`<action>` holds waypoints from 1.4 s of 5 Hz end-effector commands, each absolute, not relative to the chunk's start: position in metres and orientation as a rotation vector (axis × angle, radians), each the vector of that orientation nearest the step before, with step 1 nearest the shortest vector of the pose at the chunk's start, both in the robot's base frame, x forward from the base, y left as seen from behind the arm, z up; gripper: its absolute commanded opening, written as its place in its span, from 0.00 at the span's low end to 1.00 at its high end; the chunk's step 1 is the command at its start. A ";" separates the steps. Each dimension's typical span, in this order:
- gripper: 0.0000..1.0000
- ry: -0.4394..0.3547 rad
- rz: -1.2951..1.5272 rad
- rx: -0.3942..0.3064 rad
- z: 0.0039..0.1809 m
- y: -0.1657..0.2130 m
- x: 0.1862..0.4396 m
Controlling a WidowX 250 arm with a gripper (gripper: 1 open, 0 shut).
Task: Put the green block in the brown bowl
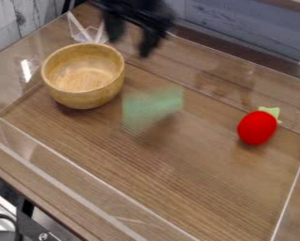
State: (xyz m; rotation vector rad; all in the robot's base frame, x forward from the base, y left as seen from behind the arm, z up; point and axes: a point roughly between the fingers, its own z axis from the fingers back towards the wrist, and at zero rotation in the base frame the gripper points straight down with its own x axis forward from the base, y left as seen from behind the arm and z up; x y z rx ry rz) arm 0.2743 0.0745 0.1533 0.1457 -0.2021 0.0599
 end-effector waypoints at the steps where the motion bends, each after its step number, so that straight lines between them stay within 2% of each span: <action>1: 0.00 -0.267 0.074 0.156 0.147 0.085 0.282; 2: 1.00 -0.240 0.023 0.125 0.118 0.052 0.275; 4: 1.00 -0.225 -0.123 0.093 0.089 -0.005 0.255; 6: 1.00 -0.211 -0.084 0.080 0.058 -0.025 0.244; 7: 1.00 -0.201 -0.068 0.076 0.036 -0.032 0.245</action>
